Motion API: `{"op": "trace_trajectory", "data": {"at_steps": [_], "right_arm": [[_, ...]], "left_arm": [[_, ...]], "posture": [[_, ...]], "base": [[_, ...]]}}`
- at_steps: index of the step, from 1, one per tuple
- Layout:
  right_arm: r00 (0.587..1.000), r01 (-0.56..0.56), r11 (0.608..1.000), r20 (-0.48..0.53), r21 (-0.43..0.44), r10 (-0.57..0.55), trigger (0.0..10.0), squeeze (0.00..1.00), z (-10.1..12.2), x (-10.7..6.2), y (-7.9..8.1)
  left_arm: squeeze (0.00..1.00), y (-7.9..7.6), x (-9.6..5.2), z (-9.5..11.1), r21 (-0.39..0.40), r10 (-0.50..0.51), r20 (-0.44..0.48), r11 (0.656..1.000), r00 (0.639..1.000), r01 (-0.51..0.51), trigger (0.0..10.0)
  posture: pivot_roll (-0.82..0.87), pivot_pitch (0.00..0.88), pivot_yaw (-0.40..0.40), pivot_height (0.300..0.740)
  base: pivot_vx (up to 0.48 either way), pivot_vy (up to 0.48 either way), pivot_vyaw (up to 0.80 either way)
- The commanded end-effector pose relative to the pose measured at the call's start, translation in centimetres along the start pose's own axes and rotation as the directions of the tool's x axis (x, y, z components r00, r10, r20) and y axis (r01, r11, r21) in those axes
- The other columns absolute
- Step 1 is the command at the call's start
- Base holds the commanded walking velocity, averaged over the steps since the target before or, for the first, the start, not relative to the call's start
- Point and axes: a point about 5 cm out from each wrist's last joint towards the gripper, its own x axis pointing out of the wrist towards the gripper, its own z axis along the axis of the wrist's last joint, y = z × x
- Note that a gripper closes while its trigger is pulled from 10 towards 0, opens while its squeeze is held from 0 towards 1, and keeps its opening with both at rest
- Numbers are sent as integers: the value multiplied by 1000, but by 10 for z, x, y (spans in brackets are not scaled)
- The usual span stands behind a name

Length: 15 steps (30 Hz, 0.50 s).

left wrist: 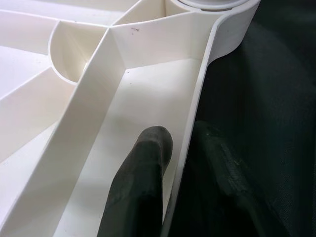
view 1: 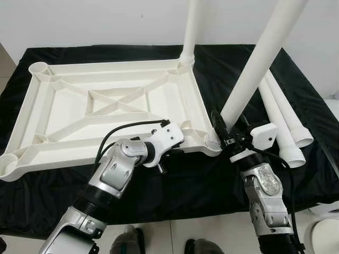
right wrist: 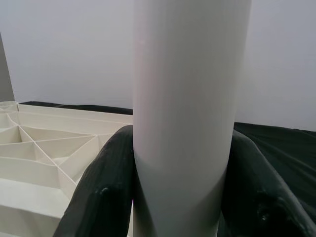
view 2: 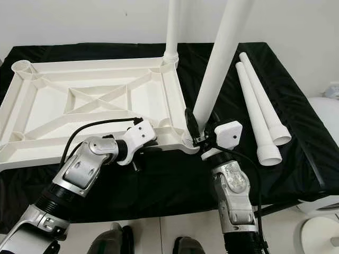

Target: Building children table

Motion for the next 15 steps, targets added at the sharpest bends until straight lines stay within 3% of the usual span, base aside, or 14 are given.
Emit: {"op": "trace_trajectory", "data": {"at_steps": [1,15], "right_arm": [[981,-19,999,-194,43,27,10000,0,-34,-13,6],[973,-39,997,-224,66,53,10000,0,-38,-8,4]], "left_arm": [[0,3,-2,15,34,71,62,997,996,-73,10000],[0,4,-2,16,38,74,66,996,995,-76,10000]], "posture": [[-6,106,27,740],[-9,96,24,740]], "base": [[0,0,0],[0,0,0]]}}
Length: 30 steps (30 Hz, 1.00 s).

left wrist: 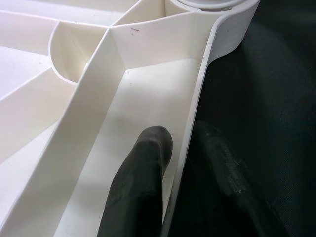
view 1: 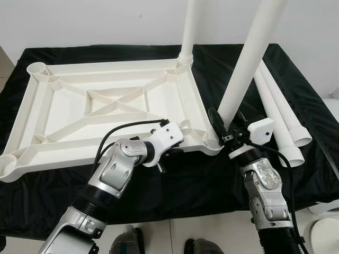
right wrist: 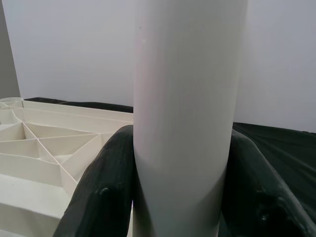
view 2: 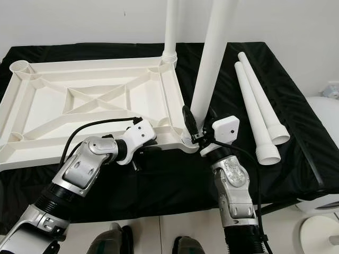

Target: Building children table

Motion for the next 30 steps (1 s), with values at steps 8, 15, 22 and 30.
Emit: {"op": "trace_trajectory", "data": {"at_steps": [8,15,22,30], "right_arm": [[961,70,993,-272,95,-42,10000,0,-51,-26,-3],[956,110,984,-285,141,-66,10000,0,-53,-28,-4],[951,125,983,-298,135,-80,10000,0,-57,-34,-4],[954,62,994,-298,94,-31,10000,0,-51,-26,-4]], "left_arm": [[0,3,-2,17,42,69,70,996,995,-72,10000],[0,3,-2,17,43,67,70,997,995,-70,10000],[0,3,-2,18,42,68,72,997,995,-71,10000],[0,3,-2,18,41,67,73,997,995,-70,10000]], "posture": [[-10,94,26,740],[-9,95,27,740],[-11,99,26,740],[-11,102,26,740]], "base": [[0,0,0],[0,0,0],[0,0,0],[0,0,0]]}}
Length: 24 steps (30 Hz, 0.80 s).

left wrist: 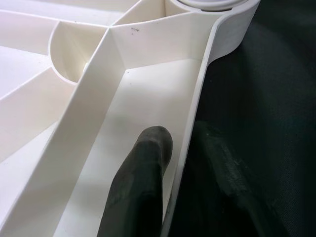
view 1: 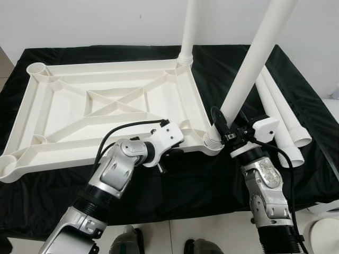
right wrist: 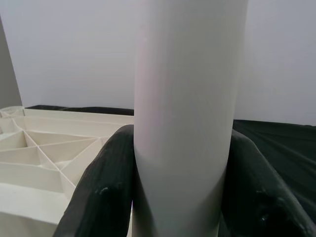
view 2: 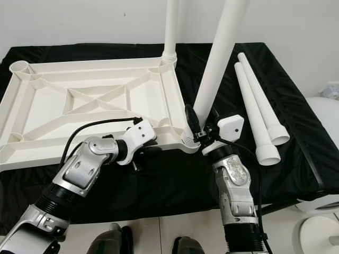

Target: Building children table

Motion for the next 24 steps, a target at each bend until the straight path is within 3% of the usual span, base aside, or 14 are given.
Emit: {"op": "trace_trajectory", "data": {"at_steps": [1,9,15,19,24], "right_arm": [[957,28,999,-291,38,-16,10000,0,-47,-22,-2],[946,41,999,-323,7,-36,10000,0,-44,-14,-13],[944,46,999,-327,-11,-47,10000,0,-47,-17,-14],[948,53,999,-314,-12,-54,10000,0,-46,-19,-14],[971,69,997,-226,-19,-72,10000,0,-39,-25,-10]], "left_arm": [[0,3,-2,18,46,69,76,996,995,-73,10000],[0,3,-2,18,44,72,76,996,994,-76,10000],[0,3,-3,18,42,77,78,996,994,-80,10000],[0,3,-3,18,42,78,79,996,994,-81,10000],[0,3,-4,19,46,75,80,996,994,-78,10000]], "posture": [[-11,102,27,740],[-8,102,19,740],[-7,102,18,740],[-7,102,18,740],[-9,106,23,740]], "base": [[0,0,0],[0,0,0],[0,0,0],[0,0,0],[0,0,0]]}}
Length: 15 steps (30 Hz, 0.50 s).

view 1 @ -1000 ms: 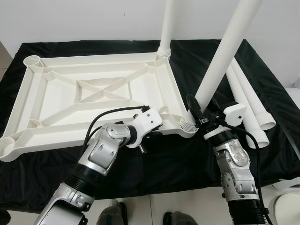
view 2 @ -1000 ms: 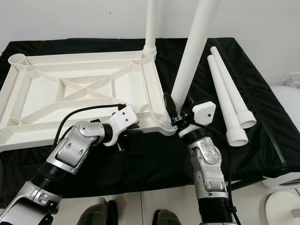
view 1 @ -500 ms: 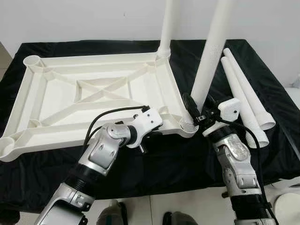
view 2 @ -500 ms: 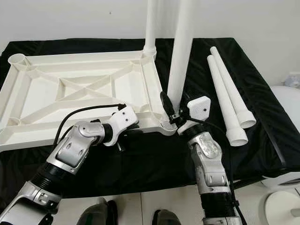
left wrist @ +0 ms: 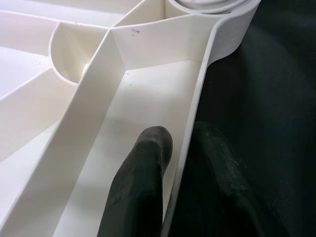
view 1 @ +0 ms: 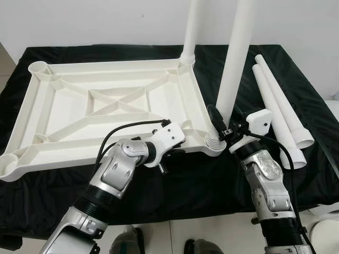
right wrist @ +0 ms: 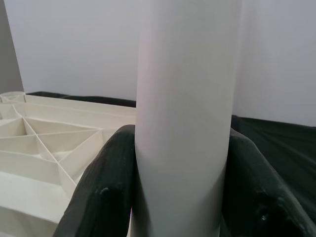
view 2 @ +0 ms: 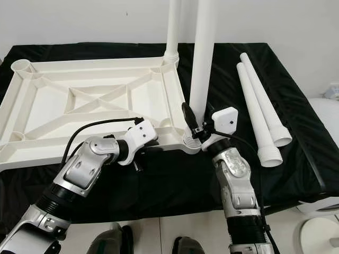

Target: Building children table

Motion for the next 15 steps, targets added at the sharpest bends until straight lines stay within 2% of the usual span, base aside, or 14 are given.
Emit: {"op": "trace_trajectory", "data": {"at_steps": [1,4,15], "right_arm": [[979,68,997,-194,25,-62,10000,0,-39,-29,-3],[986,73,997,-153,28,-68,10000,0,-36,-32,0],[989,65,998,-130,-4,-65,10000,0,-33,-36,4]], "left_arm": [[0,5,-4,16,42,80,67,996,995,-83,10000],[0,5,-5,16,40,79,68,996,995,-82,10000],[0,4,-5,16,38,80,68,996,994,-82,10000]], "posture": [[-9,106,23,740],[-7,107,22,740],[-10,112,22,740]], "base": [[0,0,0],[0,0,0],[0,0,0]]}}
